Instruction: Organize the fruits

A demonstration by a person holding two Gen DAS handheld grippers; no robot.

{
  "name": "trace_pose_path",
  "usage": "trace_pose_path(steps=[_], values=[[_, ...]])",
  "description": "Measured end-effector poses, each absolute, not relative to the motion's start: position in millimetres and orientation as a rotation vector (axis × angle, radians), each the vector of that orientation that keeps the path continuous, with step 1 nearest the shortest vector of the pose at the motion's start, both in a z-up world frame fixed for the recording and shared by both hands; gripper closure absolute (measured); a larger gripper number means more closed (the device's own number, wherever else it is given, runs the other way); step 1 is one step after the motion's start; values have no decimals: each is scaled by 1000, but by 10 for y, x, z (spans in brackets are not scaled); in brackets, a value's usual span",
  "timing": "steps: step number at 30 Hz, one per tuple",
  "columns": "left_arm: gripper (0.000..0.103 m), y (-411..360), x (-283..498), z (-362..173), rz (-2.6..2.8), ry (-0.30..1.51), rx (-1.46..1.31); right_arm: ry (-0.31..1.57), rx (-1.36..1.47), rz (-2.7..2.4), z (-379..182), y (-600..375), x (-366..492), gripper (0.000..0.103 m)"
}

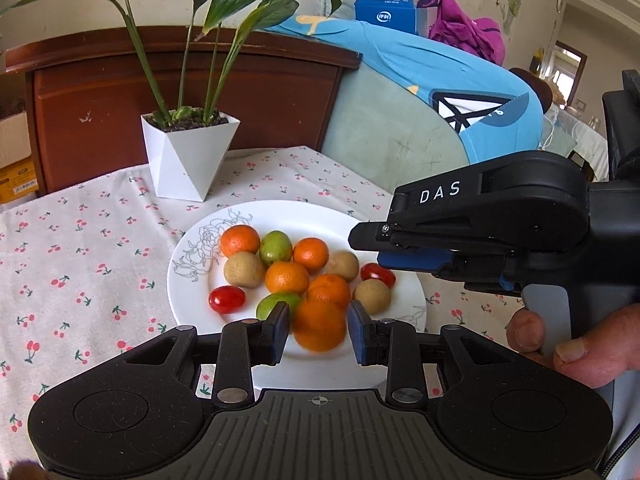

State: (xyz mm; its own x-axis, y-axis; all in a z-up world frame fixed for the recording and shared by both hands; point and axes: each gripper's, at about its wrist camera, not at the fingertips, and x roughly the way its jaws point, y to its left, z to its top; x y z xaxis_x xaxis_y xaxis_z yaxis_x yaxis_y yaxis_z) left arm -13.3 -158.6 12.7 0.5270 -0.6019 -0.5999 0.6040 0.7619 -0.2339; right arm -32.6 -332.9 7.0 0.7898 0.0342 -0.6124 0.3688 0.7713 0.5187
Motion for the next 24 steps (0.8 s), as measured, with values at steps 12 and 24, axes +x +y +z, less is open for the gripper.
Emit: trace_pose_path(steps=[12,24], values=[[17,-1489,-195,382,-645,711,43,647,630,-271,308,-3326,-421,48],[6,-1230,-222,562,-500,823,121,693,605,-304,512,-3211,-685,24]])
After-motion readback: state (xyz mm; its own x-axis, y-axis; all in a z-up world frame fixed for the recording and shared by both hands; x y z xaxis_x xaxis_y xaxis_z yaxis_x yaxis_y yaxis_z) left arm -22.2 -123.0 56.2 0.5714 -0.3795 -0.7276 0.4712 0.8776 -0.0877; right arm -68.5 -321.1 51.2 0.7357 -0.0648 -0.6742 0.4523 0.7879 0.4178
